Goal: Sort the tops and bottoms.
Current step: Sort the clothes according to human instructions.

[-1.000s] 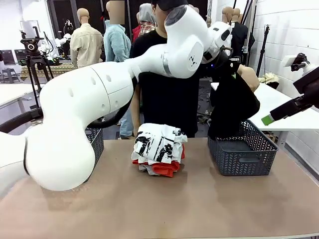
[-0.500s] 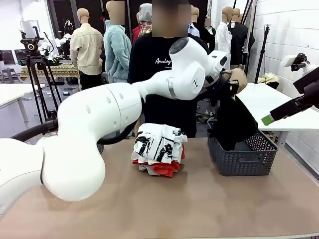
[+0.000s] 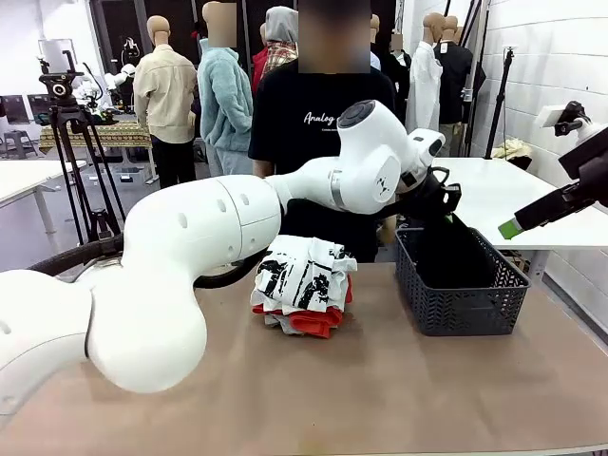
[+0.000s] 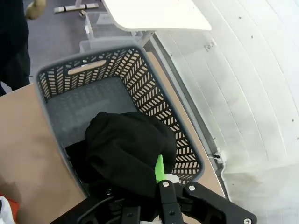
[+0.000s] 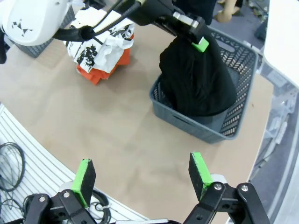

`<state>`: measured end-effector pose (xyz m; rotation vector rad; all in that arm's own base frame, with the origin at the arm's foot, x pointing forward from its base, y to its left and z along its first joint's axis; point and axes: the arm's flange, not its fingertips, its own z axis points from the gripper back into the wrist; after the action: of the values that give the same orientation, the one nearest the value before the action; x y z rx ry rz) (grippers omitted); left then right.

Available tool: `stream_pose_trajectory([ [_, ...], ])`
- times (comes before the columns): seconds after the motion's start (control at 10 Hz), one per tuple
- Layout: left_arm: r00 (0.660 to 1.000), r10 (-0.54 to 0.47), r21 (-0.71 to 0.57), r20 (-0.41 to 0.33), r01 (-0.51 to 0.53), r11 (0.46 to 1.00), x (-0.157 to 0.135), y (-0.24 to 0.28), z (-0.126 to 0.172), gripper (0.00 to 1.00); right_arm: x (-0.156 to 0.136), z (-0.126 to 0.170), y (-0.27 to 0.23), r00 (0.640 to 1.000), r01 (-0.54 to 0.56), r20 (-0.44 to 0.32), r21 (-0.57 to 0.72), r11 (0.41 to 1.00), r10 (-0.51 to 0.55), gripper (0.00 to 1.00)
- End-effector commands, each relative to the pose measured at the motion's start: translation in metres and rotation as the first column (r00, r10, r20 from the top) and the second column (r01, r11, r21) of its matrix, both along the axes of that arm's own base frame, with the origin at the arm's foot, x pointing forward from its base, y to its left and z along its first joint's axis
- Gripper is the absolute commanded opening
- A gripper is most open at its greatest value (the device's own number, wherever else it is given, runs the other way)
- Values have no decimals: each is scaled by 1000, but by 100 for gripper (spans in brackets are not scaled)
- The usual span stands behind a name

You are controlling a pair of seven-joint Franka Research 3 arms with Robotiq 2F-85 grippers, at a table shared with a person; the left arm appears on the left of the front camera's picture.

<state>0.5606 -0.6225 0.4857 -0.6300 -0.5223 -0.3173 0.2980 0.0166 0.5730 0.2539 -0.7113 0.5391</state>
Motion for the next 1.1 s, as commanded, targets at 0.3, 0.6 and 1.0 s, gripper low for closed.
stream_pose_trajectory([
  [0.3,998,33,-47,53,-31,998,57,-54,32,77,0,-1,1,1000,-7,-8,21,1000,7,100],
  [0.6,994,28,-65,109,-21,998,58,-53,63,100,0,-1,1,1000,-7,-8,21,1000,7,100],
  [1.0,994,24,-80,105,-16,997,-1,12,56,100,0,-1,1,1000,-7,-8,21,1000,7,100],
])
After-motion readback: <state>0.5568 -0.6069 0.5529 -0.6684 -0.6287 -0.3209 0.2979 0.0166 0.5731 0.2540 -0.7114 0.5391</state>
